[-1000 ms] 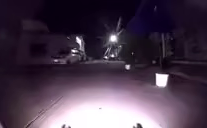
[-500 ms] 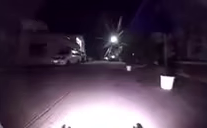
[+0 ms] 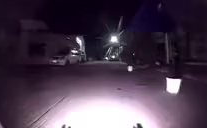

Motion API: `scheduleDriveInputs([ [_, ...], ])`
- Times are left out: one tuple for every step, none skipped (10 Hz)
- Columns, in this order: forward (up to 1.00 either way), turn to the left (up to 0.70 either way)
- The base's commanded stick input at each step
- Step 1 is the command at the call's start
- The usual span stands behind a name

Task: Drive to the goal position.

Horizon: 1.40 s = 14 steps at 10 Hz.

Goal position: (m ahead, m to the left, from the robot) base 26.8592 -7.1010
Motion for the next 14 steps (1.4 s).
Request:
scheduleDriveInputs([
  [0.45,0.0],
  [0.45,0.0],
  [0.45,0.0],
  [0.45,0.0],
  [0.45,0.0],
  [0.45,-0.1],
  [0.45,-0.23],
  [0.45,-0.27],
  [0.45,-0.27],
  [0.45,-0.27],
  [0.45,-0.27],
  [0.45,-0.27],
  [0.45,-0.27],
  [0.45,-0.27],
])
